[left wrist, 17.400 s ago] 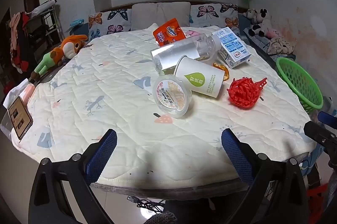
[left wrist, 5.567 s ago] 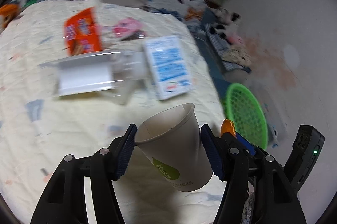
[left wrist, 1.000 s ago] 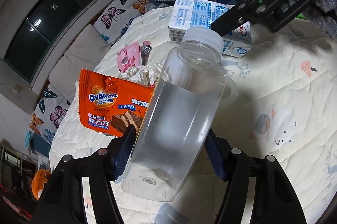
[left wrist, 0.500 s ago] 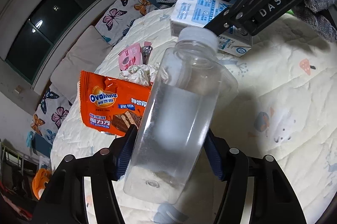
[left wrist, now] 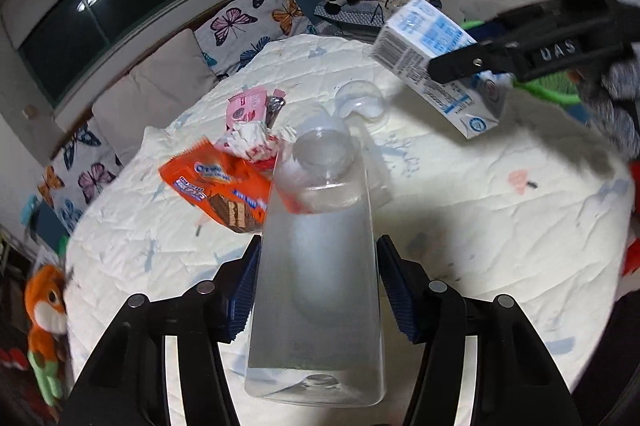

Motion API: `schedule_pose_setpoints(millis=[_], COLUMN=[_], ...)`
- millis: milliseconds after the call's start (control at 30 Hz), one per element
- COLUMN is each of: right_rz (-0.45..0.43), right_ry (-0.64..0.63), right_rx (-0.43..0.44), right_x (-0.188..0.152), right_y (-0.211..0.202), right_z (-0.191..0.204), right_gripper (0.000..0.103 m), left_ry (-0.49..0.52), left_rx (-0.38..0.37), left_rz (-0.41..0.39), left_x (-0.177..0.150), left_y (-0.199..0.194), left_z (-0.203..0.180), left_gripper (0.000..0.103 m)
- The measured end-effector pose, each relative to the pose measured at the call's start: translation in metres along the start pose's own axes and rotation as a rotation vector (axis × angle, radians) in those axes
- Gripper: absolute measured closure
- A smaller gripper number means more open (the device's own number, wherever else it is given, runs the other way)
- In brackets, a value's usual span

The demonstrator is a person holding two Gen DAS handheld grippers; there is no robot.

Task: Collect trash
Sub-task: 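Grasp the milk carton with the right gripper, then carry the milk carton to the basket and release it while the left carries the bottle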

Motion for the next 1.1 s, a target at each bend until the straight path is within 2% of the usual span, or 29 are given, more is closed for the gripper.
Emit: schedule_pose_setpoints(millis=[267, 433, 600, 833, 1100], right_rz=[-0.027, -0.052, -0.065, -0.082, -0.058], right_ry=[0.047, 0.091, 0.159, 0.278, 0.39], right_rx=[0.001, -0.018, -0.066, -0.168, -0.254], right_x=[-0.016, -0.024, -0.039, -0.066, -0.099], right_y=[-0.024, -0.038, -0.053, -0.078, -0.086], right_z=[-0.014, -0.031, -0.065, -0.132, -0.196], right_gripper=[0.033, 0.033, 0.033, 0.033, 0.032], left_ry=[-0.087, -0.09, -0.07, -0.052, -0.021], left_rx=[-0.069, -0.112, -0.162, -0.249, -0.331], left_rz=[-0.037, -0.088, -0.126, -0.155, -0.167], left_x=[0.001, 0.014, 0.039, 0.083, 0.136], left_y=[-0.018, -0.036, -0.04, -0.032, -0.019], left_z=[-0.01, -0.025, -0.051, -0.095, -0.15], left_gripper=[0.048, 0.048, 0.048, 0.048, 0.048])
Point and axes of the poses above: each gripper's, at about its wrist camera, not at the fingertips, and y roughly the way its jaws point, z to its left, x to its top, the point moved 4 cm from there along y, roughly the way its jaws point, and after that the axes turned 5 degrees about z, right-handed, at the moved point
